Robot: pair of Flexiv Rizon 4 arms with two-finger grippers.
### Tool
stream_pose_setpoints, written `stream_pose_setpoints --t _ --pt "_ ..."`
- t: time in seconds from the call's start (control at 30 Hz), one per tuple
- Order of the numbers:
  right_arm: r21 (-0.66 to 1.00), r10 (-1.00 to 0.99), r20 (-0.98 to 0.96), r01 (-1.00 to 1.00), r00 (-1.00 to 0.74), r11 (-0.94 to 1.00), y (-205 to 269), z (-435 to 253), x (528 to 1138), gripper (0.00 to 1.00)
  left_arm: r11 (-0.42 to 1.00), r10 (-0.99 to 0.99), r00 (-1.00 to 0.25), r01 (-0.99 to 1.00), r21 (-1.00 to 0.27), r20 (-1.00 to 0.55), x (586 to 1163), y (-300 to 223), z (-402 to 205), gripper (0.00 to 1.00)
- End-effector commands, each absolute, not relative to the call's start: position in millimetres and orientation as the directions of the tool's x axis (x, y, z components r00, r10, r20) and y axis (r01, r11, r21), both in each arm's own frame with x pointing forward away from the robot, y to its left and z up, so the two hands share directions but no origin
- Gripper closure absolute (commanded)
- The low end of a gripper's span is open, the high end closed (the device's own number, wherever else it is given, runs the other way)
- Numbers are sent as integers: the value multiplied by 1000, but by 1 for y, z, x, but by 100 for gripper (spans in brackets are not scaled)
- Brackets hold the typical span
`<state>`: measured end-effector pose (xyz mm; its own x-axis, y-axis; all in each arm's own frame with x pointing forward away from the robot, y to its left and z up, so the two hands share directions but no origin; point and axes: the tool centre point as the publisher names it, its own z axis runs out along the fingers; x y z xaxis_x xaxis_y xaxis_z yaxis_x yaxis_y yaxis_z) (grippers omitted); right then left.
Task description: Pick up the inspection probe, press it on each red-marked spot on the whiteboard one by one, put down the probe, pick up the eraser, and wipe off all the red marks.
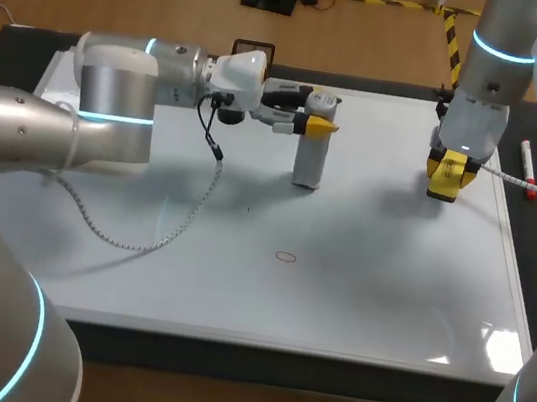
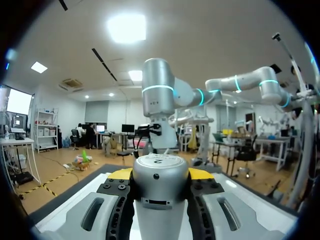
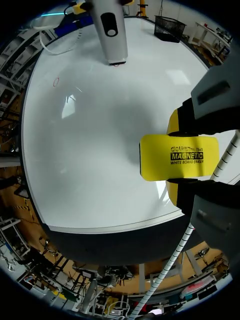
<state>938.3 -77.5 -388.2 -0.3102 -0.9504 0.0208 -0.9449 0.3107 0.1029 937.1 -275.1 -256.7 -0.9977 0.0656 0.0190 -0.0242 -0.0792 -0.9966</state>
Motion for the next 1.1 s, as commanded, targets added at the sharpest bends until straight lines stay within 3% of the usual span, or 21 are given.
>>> stream_pose_setpoints --t 0.03,0.77,1.1 --pt "102 -951 24 -946 -308 309 -78 -388 939 100 -86 68 -997 -27 -996 21 938 -276 -260 100" --pt "102 -951 24 -946 -308 309 -78 -388 939 100 -83 61 -998 -21 -996 16 936 -275 -262 100" --pt "102 -951 24 -946 -308 309 -78 -388 939 100 -89 48 -999 -2 -996 -2 941 -269 -235 100"
